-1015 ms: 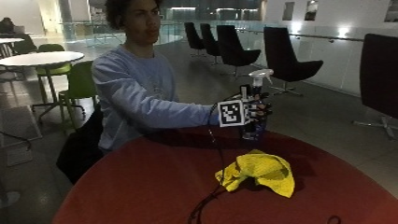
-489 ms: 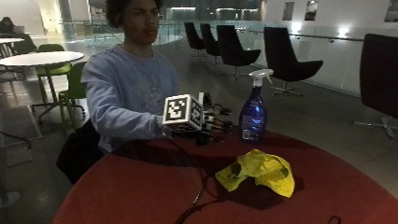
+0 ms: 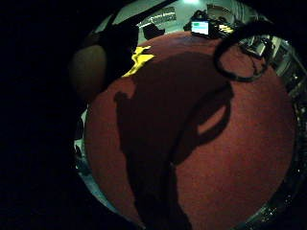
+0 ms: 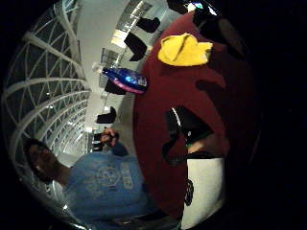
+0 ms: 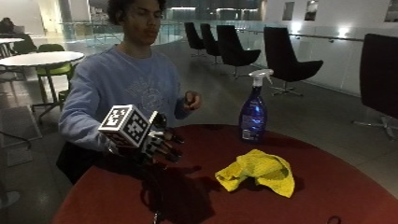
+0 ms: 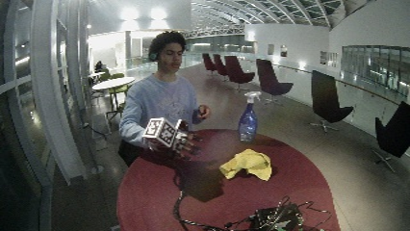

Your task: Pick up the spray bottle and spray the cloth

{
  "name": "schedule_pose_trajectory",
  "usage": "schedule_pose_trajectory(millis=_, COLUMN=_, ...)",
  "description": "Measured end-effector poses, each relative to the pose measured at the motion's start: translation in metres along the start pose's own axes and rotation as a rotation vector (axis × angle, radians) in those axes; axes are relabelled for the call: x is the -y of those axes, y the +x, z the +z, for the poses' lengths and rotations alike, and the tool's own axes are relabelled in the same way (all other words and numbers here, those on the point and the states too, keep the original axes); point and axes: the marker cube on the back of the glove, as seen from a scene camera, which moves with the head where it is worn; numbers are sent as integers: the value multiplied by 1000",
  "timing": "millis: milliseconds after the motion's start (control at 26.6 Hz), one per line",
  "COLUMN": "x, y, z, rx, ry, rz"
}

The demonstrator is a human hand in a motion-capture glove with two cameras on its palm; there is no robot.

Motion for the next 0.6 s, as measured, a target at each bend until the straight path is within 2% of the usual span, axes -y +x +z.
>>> schedule_pose_trajectory(millis=263, x=-20, y=33, z=-6, rx=-101, ry=-10, rz=31)
schedule_pose_trajectory(millis=602, x=-27, y=37, z=-3, rx=-155, ry=-41, rz=25)
